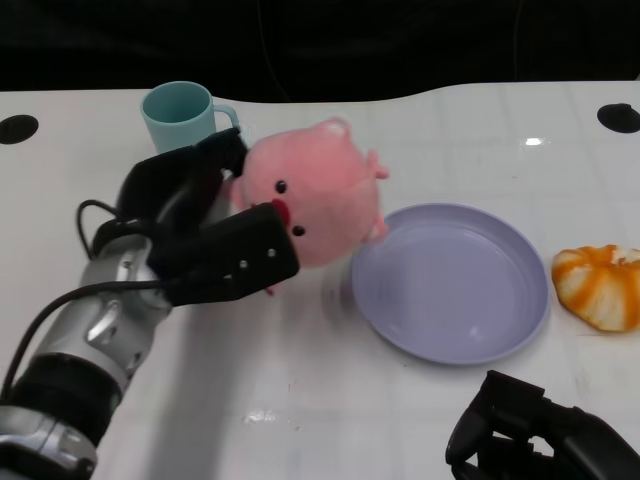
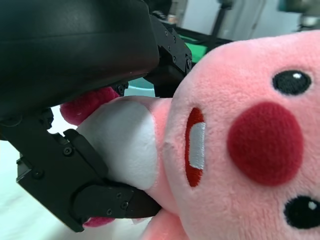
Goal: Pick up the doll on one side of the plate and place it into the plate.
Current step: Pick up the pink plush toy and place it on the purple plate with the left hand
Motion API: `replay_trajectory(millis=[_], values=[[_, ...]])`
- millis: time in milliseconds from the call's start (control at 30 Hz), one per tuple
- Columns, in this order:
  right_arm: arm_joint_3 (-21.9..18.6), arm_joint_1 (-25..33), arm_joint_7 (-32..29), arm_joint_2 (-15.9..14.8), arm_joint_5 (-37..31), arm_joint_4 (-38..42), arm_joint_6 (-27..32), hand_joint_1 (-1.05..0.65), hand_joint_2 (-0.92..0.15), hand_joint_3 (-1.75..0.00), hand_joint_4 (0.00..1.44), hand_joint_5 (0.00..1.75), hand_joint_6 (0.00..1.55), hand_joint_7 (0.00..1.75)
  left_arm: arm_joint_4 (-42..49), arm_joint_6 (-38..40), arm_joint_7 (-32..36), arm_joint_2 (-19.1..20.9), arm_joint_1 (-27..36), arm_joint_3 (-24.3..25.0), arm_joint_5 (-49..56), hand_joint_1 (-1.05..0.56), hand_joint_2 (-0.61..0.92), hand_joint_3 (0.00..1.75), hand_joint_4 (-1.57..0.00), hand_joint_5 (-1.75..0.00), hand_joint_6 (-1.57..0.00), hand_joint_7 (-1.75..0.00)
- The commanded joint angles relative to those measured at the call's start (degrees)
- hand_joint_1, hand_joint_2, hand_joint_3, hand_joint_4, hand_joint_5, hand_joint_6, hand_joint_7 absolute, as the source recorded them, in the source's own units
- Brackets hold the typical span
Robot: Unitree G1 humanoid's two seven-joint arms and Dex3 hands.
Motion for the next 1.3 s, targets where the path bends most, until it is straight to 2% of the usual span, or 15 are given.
replay_trajectory(millis=[33, 67, 100, 267, 367, 633, 833, 1133, 1200, 1267, 1300], values=[[0.10, 0.40, -0.04, -0.08, 0.38, -0.43, -0.29, -0.21, -0.84, -0.68, 0.65, 1.75, 0.44, 1.68, -2.09, 0.80, -1.67, -1.41, -1.65, -0.48, 0.11, -0.20, 0.39, 1.24, -0.96, -1.75, -0.76, -1.75], [0.17, 0.46, -0.03, -0.05, 0.39, -0.45, -0.40, -0.21, -0.84, -0.68, 0.65, 1.75, 0.44, 1.68, -2.38, 1.06, -1.90, -1.97, -2.07, -0.88, 0.56, -0.21, 0.39, 1.24, -0.96, -1.75, -0.76, -1.75], [0.27, 0.52, -0.04, -0.04, 0.31, -0.48, -0.57, -0.21, -0.84, -0.68, 0.65, 1.75, 0.44, 1.68, -2.56, 1.17, -1.85, -2.57, -2.62, -1.52, 1.33, -0.20, 0.37, 1.26, -0.95, -1.75, -0.81, -1.64], [0.70, 0.93, -0.44, 0.13, -0.03, -1.12, -0.57, -0.23, -0.84, -0.68, 0.65, 1.75, 0.44, 1.68, -1.95, 1.82, -1.96, -6.30, -4.59, -3.14, 2.57, -0.20, 0.37, 1.24, -0.94, -1.75, -0.77, -1.74], [0.83, 1.10, -0.38, 0.14, 0.14, -1.40, -0.57, -0.23, -0.84, -0.68, 0.65, 1.75, 0.44, 1.68, -1.73, 3.74, -3.34, -9.19, -5.36, -3.28, 1.91, -0.19, 0.39, 1.24, -0.94, -1.75, -0.76, -1.75], [1.71, 1.32, -0.93, 0.03, -0.34, -2.28, -0.04, -0.24, -0.84, -0.68, 0.66, 1.75, 0.44, 1.68, 2.53, 4.83, -3.34, -13.86, -8.21, -5.62, 3.04, -0.20, 0.41, 1.22, -0.94, -1.75, -0.75, -1.75], [3.14, 1.74, -1.58, 0.13, -1.36, -3.01, 0.06, -0.25, -0.84, -0.67, 0.66, 1.75, 0.45, 1.69, 10.28, 5.06, -2.43, -17.31, -12.66, -6.88, 3.30, -0.19, 0.45, 1.15, -0.95, -1.75, -0.74, -1.75], [4.29, 2.07, -2.72, 0.08, -1.64, -4.30, 0.95, -0.24, -0.84, -0.68, 0.65, 1.75, 0.44, 1.69, 20.02, 4.31, -1.16, -20.33, -17.33, -8.89, 4.89, -0.22, 0.56, 0.88, -0.87, -1.75, -0.63, -1.73], [4.39, 2.08, -2.87, -0.06, -1.88, -4.46, 0.96, -0.24, -0.84, -0.68, 0.65, 1.75, 0.44, 1.69, 21.43, 4.78, -1.11, -21.04, -17.90, -8.65, 4.51, -0.22, 0.62, 0.74, -0.85, -1.75, -0.64, -1.62], [4.33, 2.09, -2.81, -0.05, -1.49, -4.58, 1.08, -0.24, -0.84, -0.68, 0.66, 1.75, 0.44, 1.69, 22.50, 5.91, -2.07, -21.82, -18.53, -7.95, 3.66, -0.28, 0.76, 0.37, -0.77, -1.60, -0.79, -0.97], [4.29, 2.11, -2.80, -0.04, -1.34, -4.65, 1.20, -0.24, -0.84, -0.68, 0.66, 1.75, 0.44, 1.70, 22.98, 6.88, -2.72, -22.29, -18.92, -7.48, 3.14, -0.30, 0.82, 0.22, -0.76, -1.51, -0.86, -0.72]])
